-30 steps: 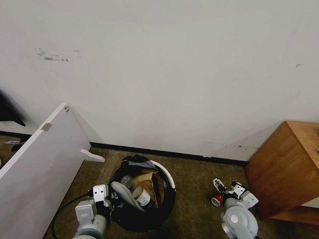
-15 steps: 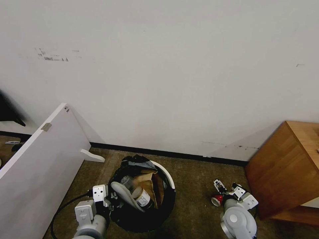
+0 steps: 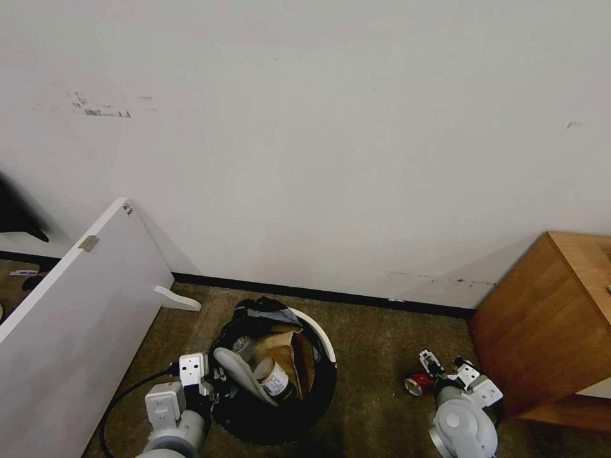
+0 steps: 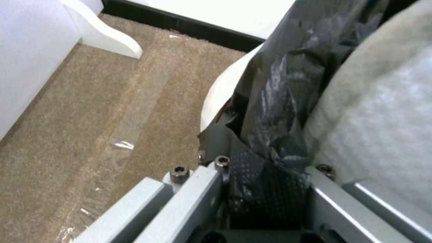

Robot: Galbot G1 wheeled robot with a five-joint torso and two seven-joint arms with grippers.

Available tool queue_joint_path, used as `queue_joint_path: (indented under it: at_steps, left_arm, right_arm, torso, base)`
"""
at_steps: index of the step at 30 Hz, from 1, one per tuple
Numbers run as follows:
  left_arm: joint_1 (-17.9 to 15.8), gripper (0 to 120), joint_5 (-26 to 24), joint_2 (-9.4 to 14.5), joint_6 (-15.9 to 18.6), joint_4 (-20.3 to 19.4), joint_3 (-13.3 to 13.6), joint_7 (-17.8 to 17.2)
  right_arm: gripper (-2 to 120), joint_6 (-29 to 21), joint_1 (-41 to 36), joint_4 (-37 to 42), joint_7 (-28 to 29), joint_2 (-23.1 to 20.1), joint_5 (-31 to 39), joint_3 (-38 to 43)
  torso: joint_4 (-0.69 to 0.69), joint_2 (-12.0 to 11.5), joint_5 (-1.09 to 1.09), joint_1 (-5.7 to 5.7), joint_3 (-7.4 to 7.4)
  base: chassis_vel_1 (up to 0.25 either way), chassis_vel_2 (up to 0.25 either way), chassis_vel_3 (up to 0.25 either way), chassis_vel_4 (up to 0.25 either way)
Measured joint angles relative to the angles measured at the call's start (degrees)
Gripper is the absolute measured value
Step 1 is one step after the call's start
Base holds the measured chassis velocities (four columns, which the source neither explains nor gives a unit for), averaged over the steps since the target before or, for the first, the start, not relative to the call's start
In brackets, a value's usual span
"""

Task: Pick up the trash bin, then pick up the garbage from the floor and place it into the trash bin.

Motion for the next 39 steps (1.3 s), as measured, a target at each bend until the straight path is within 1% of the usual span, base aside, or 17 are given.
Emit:
queue_joint_path:
  at_steps: [19, 39]
  left_arm:
    - [-0.86, 0, -1.47, 0.63, -0.02, 0.26, -0.84, -0.34]
    - [-1.54, 0, -1.66, 0.08, -0.08, 1.29, -0.87, -0.44]
  right_arm:
    - [100, 0.52, 2.39, -6.53, -0.52, 3.23, 0.06, 0.19]
    - [100, 2.38, 7.38, -15.22, -1.3, 4.91, 0.41, -0.49]
  torso:
    - [0.0, 0.0, -0.01, 0.0, 0.0]
    - [0.0, 0.0, -0.01, 0.0, 0.0]
  base:
    - [0.0, 0.0, 0.0, 0.0]
    - [0.0, 0.0, 0.0, 0.0]
